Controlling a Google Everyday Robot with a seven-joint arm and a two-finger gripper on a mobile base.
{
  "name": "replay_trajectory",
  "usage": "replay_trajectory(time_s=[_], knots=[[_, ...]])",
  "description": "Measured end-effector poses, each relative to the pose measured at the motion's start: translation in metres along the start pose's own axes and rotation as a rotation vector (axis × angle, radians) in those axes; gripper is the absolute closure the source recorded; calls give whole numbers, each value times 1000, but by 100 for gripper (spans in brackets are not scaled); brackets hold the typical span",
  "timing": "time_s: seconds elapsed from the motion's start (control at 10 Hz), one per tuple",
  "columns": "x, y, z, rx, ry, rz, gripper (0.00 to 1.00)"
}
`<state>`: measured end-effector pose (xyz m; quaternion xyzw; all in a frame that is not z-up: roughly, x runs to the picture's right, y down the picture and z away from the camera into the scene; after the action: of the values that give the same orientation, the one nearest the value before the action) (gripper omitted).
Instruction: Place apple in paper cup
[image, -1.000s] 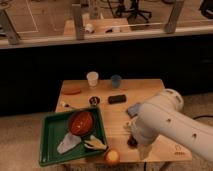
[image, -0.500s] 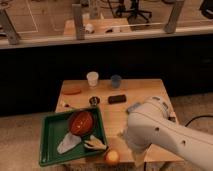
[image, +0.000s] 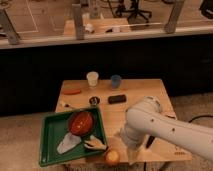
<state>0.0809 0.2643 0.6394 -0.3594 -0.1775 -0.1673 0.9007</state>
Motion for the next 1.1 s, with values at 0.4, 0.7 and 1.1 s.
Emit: replay_trajectory(time_s=[0.4,0.7,1.1], knots=[[5,-14,45,-70,-122,53,20],[-4,-19,62,-103,-162,54,20],[-11,-20,79,-114,-212,54,20]])
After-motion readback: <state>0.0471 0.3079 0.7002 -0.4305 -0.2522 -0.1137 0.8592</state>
